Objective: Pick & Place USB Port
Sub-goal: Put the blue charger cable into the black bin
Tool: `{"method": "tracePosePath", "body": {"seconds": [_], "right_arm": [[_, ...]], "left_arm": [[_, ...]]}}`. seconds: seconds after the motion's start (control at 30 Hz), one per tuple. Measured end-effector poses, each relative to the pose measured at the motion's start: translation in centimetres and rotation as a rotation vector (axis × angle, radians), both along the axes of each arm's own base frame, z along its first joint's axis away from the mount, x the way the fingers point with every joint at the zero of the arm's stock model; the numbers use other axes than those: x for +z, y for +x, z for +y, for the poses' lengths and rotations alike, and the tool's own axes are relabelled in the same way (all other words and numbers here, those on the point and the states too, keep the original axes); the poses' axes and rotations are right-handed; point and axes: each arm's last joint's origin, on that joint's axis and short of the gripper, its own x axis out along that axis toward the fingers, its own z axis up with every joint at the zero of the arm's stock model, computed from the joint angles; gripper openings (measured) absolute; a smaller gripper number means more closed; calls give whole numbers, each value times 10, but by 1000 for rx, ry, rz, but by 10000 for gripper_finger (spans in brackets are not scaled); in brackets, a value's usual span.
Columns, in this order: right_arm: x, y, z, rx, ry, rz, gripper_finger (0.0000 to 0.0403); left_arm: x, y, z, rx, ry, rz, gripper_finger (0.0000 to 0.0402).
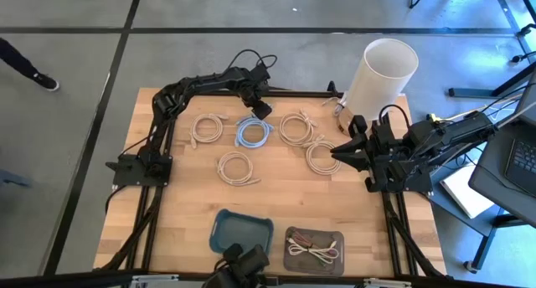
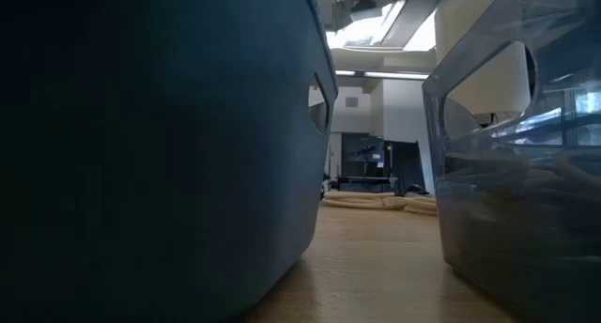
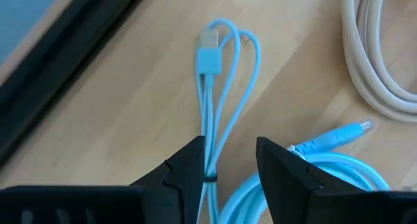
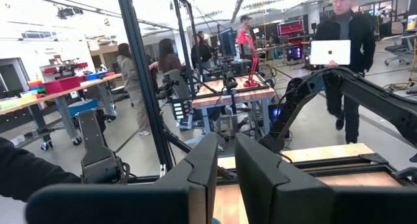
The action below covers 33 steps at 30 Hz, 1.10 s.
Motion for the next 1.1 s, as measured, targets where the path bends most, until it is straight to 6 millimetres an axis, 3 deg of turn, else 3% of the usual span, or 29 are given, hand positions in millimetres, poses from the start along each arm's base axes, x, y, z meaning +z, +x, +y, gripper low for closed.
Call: {"method": "tracePosePath", "body": {"seconds": [0.1,0.23,0.33,0.43,0.57,0.67,0.87,1.1], "right_arm": [[0,0,0,1,4,1,58],[0,0,0,4,23,3,58],[0,0,0,5,24,3,58],[0,0,0,5,22,6,58],[-1,0,0,6,21,10,58],[-1,0,0,6,20,13,58],[-1,0,0,5,18,11,58],[-1,0,0,5,19,8,58]], "left_arm": [[12,0,5,-41,11,-5,124],[55,-2,1,-63,11,1,121],[79,-3,-13,-89,-43,42,122],[83,3,-32,-184,-102,69,124],[66,17,-62,-363,-98,119,124],[43,22,-69,-436,-78,119,121],[6,16,-48,-400,0,29,121],[-10,0,-16,-322,23,15,115]]}}
